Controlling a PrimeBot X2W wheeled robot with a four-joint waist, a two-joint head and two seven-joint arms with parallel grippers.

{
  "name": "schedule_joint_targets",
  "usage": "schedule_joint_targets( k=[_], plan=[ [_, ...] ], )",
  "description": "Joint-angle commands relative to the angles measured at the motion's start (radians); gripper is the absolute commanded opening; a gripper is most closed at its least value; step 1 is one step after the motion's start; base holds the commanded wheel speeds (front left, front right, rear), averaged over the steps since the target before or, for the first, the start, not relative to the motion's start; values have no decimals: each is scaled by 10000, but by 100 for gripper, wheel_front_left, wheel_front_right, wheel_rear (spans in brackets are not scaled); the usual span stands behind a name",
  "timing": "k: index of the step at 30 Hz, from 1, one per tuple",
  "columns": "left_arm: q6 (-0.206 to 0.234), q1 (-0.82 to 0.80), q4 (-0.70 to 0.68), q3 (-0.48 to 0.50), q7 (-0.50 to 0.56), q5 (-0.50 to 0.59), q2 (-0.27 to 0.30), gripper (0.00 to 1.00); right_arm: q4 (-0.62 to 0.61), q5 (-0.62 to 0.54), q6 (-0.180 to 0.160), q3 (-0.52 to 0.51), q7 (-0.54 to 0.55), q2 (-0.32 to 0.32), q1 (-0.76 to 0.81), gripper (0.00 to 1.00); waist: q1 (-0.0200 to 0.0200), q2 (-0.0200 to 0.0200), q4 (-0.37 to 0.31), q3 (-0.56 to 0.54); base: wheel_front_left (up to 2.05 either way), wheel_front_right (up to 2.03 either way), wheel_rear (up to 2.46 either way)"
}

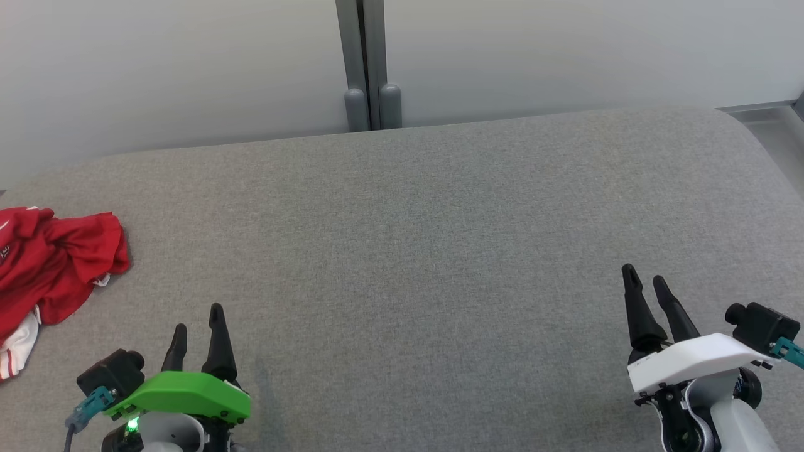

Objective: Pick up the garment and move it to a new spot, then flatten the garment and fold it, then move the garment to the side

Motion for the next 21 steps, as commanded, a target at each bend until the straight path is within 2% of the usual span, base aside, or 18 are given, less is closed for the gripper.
schedule_joint_targets(
  k=[1,21],
  plan=[
    [64,-250,-53,-57,-108,332,106,100,-75,-390,5,45,-109,-57,-213,100,0,0,1,2,0,0,0],
    [236,20,178,-617,-642,2513,81,100,256,-2766,5,262,-647,-76,-2,100,0,0,-44,-35,0,0,0]
  ],
)
